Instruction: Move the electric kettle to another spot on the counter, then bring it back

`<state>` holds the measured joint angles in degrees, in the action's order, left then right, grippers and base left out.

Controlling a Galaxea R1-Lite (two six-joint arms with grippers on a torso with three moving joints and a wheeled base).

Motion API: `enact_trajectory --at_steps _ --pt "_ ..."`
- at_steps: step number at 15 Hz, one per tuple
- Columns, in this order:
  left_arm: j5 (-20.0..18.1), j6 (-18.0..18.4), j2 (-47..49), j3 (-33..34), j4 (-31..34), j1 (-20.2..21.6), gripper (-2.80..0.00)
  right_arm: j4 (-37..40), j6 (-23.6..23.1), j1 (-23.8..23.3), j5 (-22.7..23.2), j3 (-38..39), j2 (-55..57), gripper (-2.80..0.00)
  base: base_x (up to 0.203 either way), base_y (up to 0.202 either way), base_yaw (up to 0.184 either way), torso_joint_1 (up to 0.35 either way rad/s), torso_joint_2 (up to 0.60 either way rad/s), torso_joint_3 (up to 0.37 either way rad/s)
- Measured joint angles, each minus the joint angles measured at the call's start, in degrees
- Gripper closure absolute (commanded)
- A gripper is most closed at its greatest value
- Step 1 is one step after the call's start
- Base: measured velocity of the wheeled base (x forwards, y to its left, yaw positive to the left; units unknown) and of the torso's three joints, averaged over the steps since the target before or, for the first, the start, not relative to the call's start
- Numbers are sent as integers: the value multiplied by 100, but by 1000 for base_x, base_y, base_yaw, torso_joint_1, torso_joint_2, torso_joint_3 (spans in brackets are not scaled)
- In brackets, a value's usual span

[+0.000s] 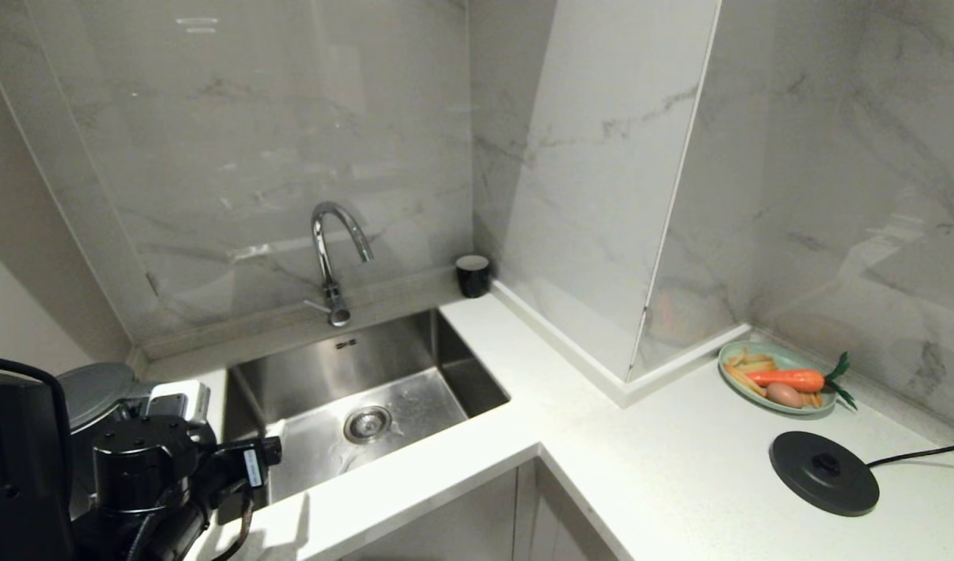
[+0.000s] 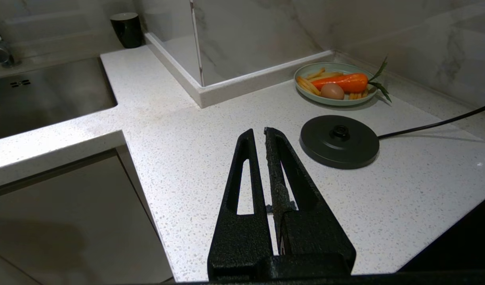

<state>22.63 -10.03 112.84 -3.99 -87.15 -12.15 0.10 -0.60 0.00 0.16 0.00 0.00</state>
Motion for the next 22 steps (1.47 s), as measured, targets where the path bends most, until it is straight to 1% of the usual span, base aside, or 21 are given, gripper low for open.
enact_trajectory --at_steps 5,6,7,10,13,17,18,20,21,22 --pt "13 32 -617 311 0 -208 -280 1 2 0 0 0 0 0 0 0 0 0 0 0" --pt "7 120 -785 347 -2 -252 -280 -2 0 0 -2 0 0 0 0 0 0 0 0 0" --pt "2 213 -892 358 -2 -282 0 0 0 0 1 0 0 0 0 0 0 0 0 0" --pt "2 243 -1068 383 2 -426 0 1 1 0 0 0 0 0 0 0 0 0 0 0" --pt "6 277 -1223 271 -2 -598 0 -2 0 0 -2 0 0 0 0 0 0 0 0 0" --pt "28 495 -1535 188 2 -964 0 4 0 0 1 0 0 0 0 0 0 0 0 0" --pt "84 578 -1695 179 19 -1059 0 2 0 0 -2 0 0 0 0 0 0 0 0 0" --pt "321 742 -2089 77 333 -1248 0 1 0 0 0 0 0 0 0 0 0 0 0 0" --pt "511 785 -2335 -50 642 -1332 0 0 0 0 -2 0 0 0 0 0 0 0 0 0" --pt "741 861 -2592 -221 1106 -1391 0 0 0 0 -2 0 0 0 0 0 0 0 0 0"
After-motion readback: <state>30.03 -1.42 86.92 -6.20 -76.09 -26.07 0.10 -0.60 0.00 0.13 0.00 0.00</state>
